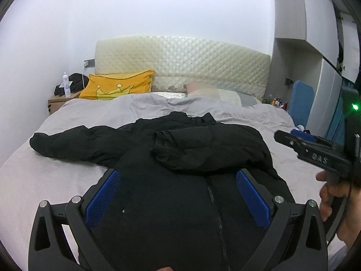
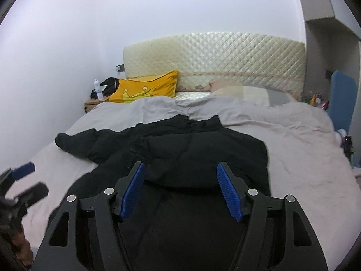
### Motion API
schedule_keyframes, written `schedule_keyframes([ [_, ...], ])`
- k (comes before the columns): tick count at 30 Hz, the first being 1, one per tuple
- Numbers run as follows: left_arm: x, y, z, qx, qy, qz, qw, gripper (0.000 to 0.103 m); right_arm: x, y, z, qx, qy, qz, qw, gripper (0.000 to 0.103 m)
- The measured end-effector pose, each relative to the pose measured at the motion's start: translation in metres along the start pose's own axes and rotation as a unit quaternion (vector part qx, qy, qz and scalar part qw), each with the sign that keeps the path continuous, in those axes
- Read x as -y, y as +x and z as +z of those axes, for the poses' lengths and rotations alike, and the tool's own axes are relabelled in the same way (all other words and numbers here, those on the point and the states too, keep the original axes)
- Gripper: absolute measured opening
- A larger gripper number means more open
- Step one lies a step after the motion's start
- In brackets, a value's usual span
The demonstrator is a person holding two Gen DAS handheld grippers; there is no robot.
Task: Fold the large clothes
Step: 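Open the right gripper to lay the sleeve on the body and withdraw, then reach the left gripper to the other sleeve cuff and grasp it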
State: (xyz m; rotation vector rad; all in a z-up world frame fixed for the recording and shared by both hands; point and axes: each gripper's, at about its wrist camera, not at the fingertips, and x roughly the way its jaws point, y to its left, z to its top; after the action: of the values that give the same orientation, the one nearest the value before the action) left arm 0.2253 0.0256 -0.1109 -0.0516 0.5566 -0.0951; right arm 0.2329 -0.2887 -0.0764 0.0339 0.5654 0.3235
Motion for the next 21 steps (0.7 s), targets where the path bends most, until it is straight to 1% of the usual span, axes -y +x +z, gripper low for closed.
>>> schedule_keyframes([
  [6, 0.013, -0.009, -0.01, 0.005, 0.005, -0.007, 0.9999, 0.103, 0.006, -0.032, -0.027, 0.014, -0.001, -0.013, 1.0, 0.065],
  [9, 0.016, -0.011, -0.016, 0.003, 0.004, -0.012, 0.9999, 0.103, 0.011, -0.043, -0.038, 0.019, 0.011, -0.014, 1.0, 0.065],
  [15, 0.018, -0.006, -0.028, -0.002, 0.001, -0.013, 0.9999, 0.103, 0.021, -0.064, -0.058, 0.025, 0.031, -0.023, 0.999, 0.065],
  [21, 0.017, 0.0, -0.041, -0.005, -0.01, -0.024, 0.9996, 0.103, 0.029, -0.079, -0.08, 0.024, 0.049, -0.028, 0.998, 0.065],
])
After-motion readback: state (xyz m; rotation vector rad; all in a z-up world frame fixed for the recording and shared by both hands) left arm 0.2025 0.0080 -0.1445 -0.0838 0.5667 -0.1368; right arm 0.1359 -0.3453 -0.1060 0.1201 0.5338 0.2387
